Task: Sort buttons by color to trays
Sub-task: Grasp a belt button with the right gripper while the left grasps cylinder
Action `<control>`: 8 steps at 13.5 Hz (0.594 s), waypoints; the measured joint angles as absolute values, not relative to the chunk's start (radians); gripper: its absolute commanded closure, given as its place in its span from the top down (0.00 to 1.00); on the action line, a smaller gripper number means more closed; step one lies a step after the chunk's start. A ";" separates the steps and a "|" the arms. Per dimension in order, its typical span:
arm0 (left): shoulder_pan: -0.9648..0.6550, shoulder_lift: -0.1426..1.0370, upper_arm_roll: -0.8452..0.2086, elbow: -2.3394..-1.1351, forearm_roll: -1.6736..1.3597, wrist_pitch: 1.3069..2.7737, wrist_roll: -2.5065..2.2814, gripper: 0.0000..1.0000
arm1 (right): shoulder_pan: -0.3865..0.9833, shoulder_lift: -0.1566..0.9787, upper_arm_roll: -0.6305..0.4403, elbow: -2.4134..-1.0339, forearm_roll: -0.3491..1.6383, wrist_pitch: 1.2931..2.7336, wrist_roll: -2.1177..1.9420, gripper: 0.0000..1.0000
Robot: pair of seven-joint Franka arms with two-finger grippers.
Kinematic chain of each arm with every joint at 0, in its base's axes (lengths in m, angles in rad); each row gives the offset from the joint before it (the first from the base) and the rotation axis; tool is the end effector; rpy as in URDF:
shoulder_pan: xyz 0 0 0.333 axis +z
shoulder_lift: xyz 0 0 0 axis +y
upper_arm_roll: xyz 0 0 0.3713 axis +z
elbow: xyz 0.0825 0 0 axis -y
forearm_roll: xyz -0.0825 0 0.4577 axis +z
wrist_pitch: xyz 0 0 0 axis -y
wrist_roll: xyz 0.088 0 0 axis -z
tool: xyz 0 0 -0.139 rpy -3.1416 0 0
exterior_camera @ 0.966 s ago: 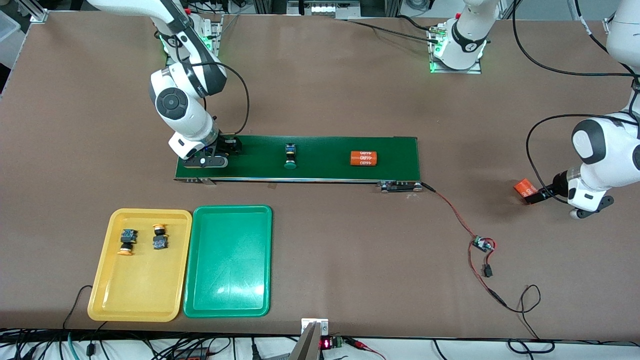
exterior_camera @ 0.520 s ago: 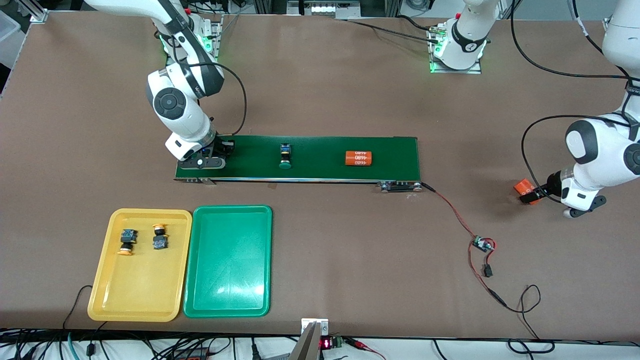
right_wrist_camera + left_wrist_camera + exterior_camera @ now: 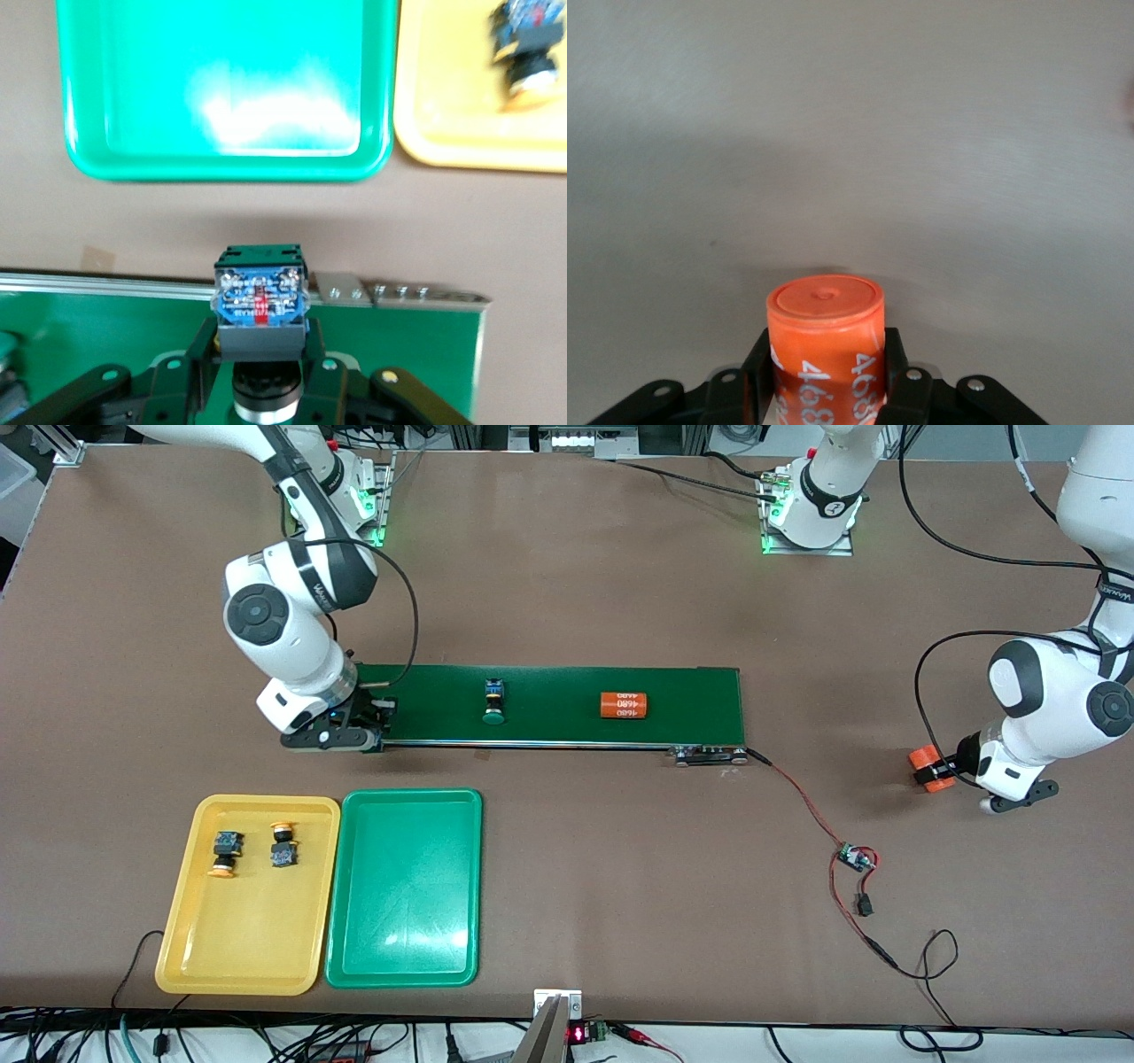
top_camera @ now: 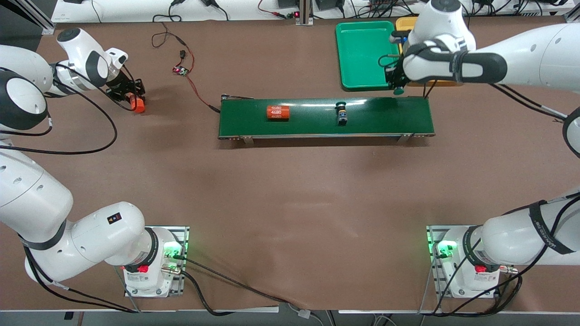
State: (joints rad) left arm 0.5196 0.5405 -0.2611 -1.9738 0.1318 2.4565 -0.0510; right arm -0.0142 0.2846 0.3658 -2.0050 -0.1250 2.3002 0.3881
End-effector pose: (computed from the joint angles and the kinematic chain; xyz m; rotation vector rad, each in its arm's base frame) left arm 0.6569 0.1769 0.1545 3.0635 0.3677 -0.0449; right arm 0.6353 0.2208 0.3008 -3.1236 -0.0475 -0.0441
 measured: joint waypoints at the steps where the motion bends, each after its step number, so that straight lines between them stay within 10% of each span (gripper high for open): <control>1: 0.500 0.512 -0.263 -1.970 0.132 2.430 0.013 0.00 | -0.015 0.315 0.364 -1.934 -0.125 2.257 0.378 0.00; 8: 0.389 0.300 -0.413 -1.991 0.132 2.272 0.410 0.00 | -0.015 0.664 0.321 -1.546 -0.197 2.213 0.337 0.01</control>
State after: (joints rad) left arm 0.3890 0.3000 -0.4126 -1.9909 0.1318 2.2720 0.4097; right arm -0.0155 0.6642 0.3212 -1.5459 -0.1972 2.2131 0.3368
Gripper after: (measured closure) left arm 0.498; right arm 0.586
